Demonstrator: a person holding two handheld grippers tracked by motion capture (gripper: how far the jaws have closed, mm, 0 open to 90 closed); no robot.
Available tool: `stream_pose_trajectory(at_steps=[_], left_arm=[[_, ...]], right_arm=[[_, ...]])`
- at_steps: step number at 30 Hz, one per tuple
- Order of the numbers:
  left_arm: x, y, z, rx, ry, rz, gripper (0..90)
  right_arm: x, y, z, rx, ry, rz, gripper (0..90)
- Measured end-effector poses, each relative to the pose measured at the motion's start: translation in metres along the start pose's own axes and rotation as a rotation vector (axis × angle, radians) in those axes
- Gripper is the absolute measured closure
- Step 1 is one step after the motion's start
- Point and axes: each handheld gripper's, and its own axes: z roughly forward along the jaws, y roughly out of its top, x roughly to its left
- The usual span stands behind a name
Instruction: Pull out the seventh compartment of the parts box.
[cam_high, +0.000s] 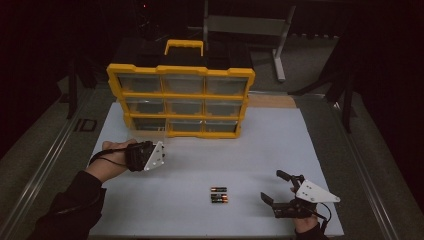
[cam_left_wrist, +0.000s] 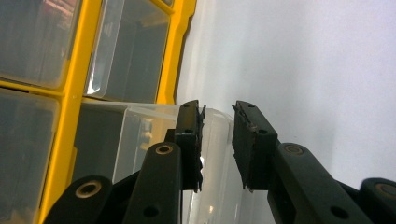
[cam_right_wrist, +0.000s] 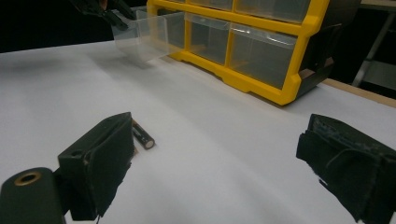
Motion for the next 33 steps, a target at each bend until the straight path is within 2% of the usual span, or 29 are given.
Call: stream_pose_trajectory(at_steps=[11,12,13,14,15,17,19,21,26,30,32,33], left_arm=[[0.004,-0.001,-0.001,-0.002,-0.031,-0.016,71.0],[0.006,-0.002,-0.001,-0.004,-0.042,-0.042,70.3],[0.006,-0.002,-0.001,-0.004,-0.042,-0.042,68.0],[0.007,-0.002,-0.001,0.000,-0.015,-0.069,62.2],[0.008,-0.003,-0.002,-0.016,-0.013,-0.100,56.2],[0.010,-0.004,-0.005,-0.042,-0.010,-0.162,53.2],[0.013,-0.004,-0.009,-0.073,-0.029,-0.234,50.8],[0.015,-0.004,-0.013,-0.100,-0.041,-0.290,49.2],[0.019,-0.004,-0.025,-0.161,-0.065,-0.407,44.9],[0.022,-0.006,-0.034,-0.200,-0.056,-0.483,41.8],[0.022,-0.006,-0.038,-0.223,-0.053,-0.537,40.6],[0.022,-0.006,-0.041,-0.224,-0.040,-0.549,38.8]], right_arm=[[0.000,0.000,0.000,0.001,0.000,-0.001,9.0],[0.000,0.000,0.000,0.000,0.000,0.000,9.0],[0.000,0.000,0.000,0.000,0.000,0.000,9.0],[0.000,0.000,0.000,0.000,0.000,0.002,9.0],[0.000,0.000,0.000,0.000,0.001,0.002,9.0],[-0.001,0.000,0.000,0.000,0.001,0.003,9.0],[-0.001,0.000,0.000,0.001,0.002,0.003,9.0],[0.000,0.000,0.000,0.001,0.002,0.001,9.0],[0.000,0.000,0.000,0.002,0.001,0.001,9.0],[0.000,0.000,0.000,0.003,0.001,0.002,9.0],[-0.001,0.000,0.000,0.003,-0.001,0.002,9.0],[-0.001,0.000,0.000,0.002,0.000,0.003,9.0]])
